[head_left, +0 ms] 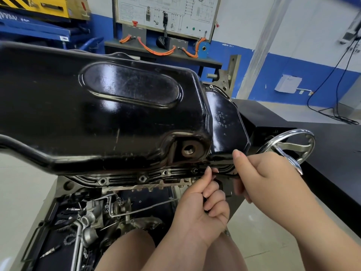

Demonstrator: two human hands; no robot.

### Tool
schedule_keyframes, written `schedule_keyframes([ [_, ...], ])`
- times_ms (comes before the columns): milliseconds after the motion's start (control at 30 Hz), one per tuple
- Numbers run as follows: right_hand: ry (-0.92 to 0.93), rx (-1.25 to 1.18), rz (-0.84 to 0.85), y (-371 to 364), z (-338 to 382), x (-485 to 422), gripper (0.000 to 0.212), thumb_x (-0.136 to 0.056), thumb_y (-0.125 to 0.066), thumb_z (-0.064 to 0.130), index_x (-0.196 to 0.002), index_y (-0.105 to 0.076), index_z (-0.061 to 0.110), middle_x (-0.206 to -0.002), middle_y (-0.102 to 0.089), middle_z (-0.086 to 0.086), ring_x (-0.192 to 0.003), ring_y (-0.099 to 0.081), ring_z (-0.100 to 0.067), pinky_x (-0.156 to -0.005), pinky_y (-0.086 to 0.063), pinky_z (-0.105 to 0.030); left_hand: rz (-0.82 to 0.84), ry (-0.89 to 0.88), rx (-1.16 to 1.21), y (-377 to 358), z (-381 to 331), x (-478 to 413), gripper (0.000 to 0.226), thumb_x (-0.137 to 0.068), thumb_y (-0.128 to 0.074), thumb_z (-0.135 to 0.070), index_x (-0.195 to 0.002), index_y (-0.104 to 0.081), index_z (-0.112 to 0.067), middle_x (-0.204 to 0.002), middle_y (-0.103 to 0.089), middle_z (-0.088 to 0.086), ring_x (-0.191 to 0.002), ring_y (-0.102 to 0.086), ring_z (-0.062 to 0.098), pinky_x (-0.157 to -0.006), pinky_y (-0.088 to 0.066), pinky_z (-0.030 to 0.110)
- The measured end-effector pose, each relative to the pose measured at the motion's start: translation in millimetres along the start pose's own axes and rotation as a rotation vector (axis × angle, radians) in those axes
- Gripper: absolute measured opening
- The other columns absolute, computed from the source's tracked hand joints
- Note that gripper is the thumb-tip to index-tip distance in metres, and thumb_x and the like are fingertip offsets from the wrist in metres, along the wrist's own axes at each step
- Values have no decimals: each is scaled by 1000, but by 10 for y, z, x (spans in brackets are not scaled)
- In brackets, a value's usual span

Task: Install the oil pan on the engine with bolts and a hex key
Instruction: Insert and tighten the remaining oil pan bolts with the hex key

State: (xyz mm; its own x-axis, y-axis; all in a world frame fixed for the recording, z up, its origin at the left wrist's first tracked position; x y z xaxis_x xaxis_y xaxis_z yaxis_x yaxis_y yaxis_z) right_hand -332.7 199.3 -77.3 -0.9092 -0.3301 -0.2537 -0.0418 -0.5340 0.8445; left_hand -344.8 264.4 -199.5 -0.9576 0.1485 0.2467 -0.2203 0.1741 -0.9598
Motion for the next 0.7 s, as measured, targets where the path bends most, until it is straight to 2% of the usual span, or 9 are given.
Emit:
schedule_keyframes([
  [100,-88,-202,91,-57,-115,11,57,-92,-32,45,-54,-63,16,-36,-53,-3,-29,-42,-6,-38,-34,-12,-7,-4,-10,-10,4,-6,15,-74,-64,-20,-63,-62,-10,-44,-29,-7,-29,-22,5,-28,-14,14],
  [267,-179,-399,84,-96,-255,2,58,-91,-34,43,-49,-63,17,-35,-50,-5,-29,-40,-14,-34,-33,-17,-18,-4,-1,-20,30,-21,10,-74,-64,-19,-68,-63,-11,-43,-29,-7,-28,-22,4,-28,-14,13],
  [400,-143,-355,-1,-68,-303,-3,58,-95,-37,43,-51,-62,14,-35,-51,-5,-30,-42,-10,-36,-33,-15,-25,0,8,-47,57,-20,15,-74,-65,-20,-62,-63,-10,-44,-29,-7,-29,-22,5,-28,-13,13],
  [500,-12,-290,-114,-39,-252,77,54,-91,-41,56,-57,-61,20,-43,-56,0,-36,-46,-4,-42,-37,-13,-34,-4,2,-40,46,-16,15,-74,-66,-20,-63,-63,-10,-44,-30,-6,-29,-22,5,-27,-15,13],
  [567,75,-317,-152,-79,-183,131,38,-81,-48,64,-67,-61,31,-53,-60,4,-45,-53,-4,-45,-41,-15,-34,-9,-12,-40,24,-7,15,-76,-64,-21,-66,-60,-10,-43,-30,-6,-28,-23,4,-26,-16,13],
  [600,102,-356,-143,-135,-153,153,27,-79,-55,61,-75,-62,36,-59,-63,7,-50,-57,-3,-48,-45,-16,-31,-11,-30,-43,13,-4,17,-78,-63,-22,-66,-58,-10,-42,-29,-6,-27,-23,4,-26,-16,13],
  [667,150,-443,-126,-263,-112,169,7,-85,-61,46,-86,-64,39,-64,-68,10,-56,-64,-3,-56,-51,-17,-30,-15,-81,-47,0,6,25,-80,-60,-25,-62,-50,-11,-40,-28,-6,-26,-23,4,-25,-16,14],
  [700,169,-459,-142,-306,-104,173,6,-90,-59,37,-87,-64,37,-65,-68,9,-57,-66,-5,-60,-53,-21,-27,-18,-99,-49,-4,13,27,-80,-60,-26,-61,-49,-11,-40,-29,-5,-26,-24,4,-25,-16,14],
])
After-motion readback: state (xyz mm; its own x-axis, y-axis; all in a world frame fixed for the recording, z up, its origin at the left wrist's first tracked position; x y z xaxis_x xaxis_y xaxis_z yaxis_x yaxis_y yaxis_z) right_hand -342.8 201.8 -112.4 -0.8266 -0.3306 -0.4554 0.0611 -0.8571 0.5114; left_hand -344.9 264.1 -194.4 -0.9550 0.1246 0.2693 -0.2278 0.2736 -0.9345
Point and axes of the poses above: each hand's wrist, its own x-axis away from the middle knuckle, its own y-axis out of the back of the hand, z = x × y, the point moved 7 cm from there along -x, towards the middle knuckle
